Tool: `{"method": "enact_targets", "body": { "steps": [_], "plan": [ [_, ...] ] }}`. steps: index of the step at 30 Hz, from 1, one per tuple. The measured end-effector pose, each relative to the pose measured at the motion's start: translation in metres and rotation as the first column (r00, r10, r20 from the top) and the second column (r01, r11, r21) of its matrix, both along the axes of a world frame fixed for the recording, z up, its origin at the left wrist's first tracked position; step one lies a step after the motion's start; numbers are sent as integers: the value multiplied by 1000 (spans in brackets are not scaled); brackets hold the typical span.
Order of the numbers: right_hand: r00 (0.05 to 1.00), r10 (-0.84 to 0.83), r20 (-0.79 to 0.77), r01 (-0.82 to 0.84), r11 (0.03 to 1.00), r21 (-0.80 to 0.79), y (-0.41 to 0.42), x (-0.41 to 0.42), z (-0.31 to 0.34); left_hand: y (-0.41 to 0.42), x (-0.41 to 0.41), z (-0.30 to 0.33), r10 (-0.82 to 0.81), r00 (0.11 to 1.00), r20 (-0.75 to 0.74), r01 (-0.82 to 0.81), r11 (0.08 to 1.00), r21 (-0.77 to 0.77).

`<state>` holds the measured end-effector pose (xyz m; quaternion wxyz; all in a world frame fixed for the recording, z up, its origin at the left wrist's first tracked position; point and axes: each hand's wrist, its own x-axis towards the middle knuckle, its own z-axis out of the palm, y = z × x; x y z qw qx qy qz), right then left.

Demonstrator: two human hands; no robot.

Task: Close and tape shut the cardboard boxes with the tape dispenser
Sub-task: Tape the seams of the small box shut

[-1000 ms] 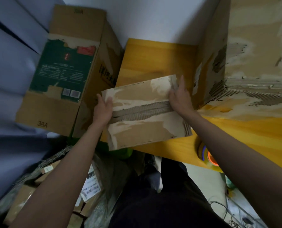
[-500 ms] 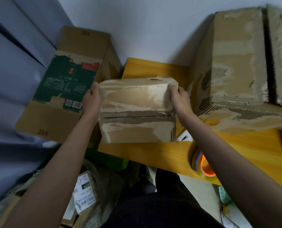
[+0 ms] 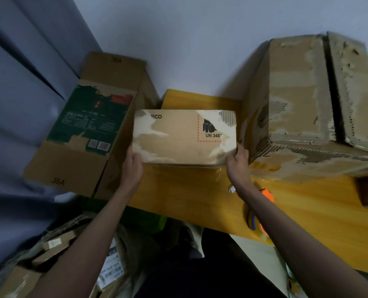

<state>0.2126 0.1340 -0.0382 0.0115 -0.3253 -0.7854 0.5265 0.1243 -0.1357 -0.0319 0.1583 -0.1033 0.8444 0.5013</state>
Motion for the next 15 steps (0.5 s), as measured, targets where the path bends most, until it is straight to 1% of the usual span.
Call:
{"method": "enact_targets", "body": {
  "steps": [3, 5, 8, 10, 12, 15],
  "plan": [
    [998, -16, 63, 18, 999, -35, 11, -12, 3, -4, -9, 4, 2, 1000, -24, -4, 998, -66],
    [996, -16, 93, 23, 997, -76, 17, -25, 12, -2, -23, 12, -6, 999, -33, 4, 997, -77],
    [993, -27, 115, 48, 983, -178, 23, -50, 19, 12, -53, 24, -3, 999, 35, 5, 998, -66],
    [990, -30, 136, 57, 979, -196, 23, -64, 22, 24, -65, 30, -1, 997, 76, 2, 1000, -7],
    [994, -49, 100, 71, 971, -228, 24, -70, 26, 30, -74, 35, 20, 995, 95, -28, 996, 82],
    [997, -68, -32, 59, 970, -235, 26, -64, 32, 25, -78, 33, 85, 996, 15, -86, 976, 199]
  ]
}}
